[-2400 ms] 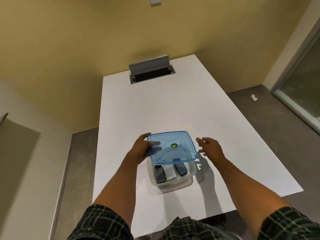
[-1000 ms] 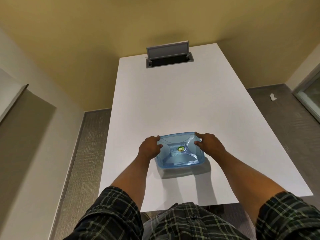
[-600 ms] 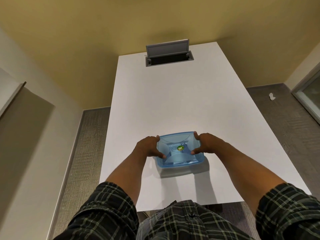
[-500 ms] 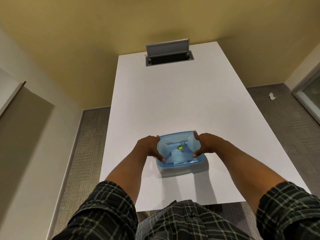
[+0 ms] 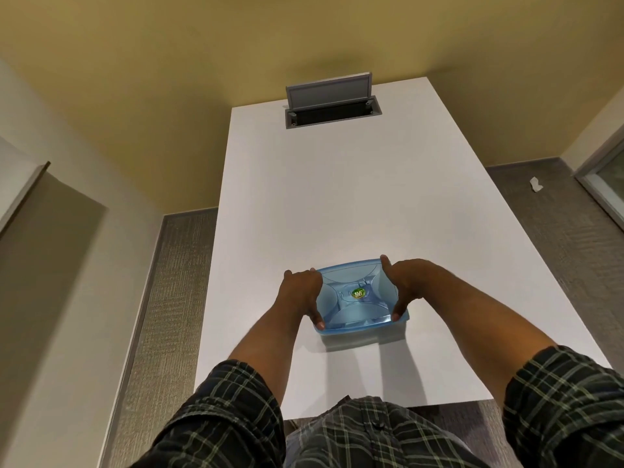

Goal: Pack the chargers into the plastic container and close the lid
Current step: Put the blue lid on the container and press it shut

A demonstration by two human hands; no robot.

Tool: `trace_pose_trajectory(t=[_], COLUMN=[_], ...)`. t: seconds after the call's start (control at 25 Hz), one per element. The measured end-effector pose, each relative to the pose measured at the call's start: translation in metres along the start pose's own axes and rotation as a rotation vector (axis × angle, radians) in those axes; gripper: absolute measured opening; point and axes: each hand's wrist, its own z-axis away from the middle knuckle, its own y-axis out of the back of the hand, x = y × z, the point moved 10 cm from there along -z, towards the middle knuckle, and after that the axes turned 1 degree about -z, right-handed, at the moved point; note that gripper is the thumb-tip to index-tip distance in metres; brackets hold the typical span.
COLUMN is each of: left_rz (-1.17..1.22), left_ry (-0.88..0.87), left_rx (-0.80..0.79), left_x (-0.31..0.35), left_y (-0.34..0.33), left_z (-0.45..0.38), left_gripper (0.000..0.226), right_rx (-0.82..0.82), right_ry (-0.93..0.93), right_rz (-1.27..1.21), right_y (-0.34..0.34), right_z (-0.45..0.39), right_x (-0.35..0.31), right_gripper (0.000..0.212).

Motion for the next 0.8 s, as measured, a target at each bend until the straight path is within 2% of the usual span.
trace_pose_trajectory(t=[0.28, 0.64, 0.8], left_rz=[-0.011, -0.012, -0.015], left_ry=[0.009, -0.005, -0.021], left_rx=[-0.021, -0.040, -0.014], left_x=[0.003, 0.003, 0.002], left_y=[0.001, -0.001, 0.001], left_z=[-0.003, -0.007, -0.005], left_gripper=[0.091, 0.093, 0.096], right_rx=[0.010, -0.040, 0.027], right_ry=[-0.057, -0.194, -0.111], right_rz=[0.100, 0.014, 0.014], right_y=[0.008, -0.009, -0.003], right_z=[-0.002, -0.006, 0.004], right_x=[-0.002, 0.002, 0.008], right_gripper=[0.163, 0.170, 0.166])
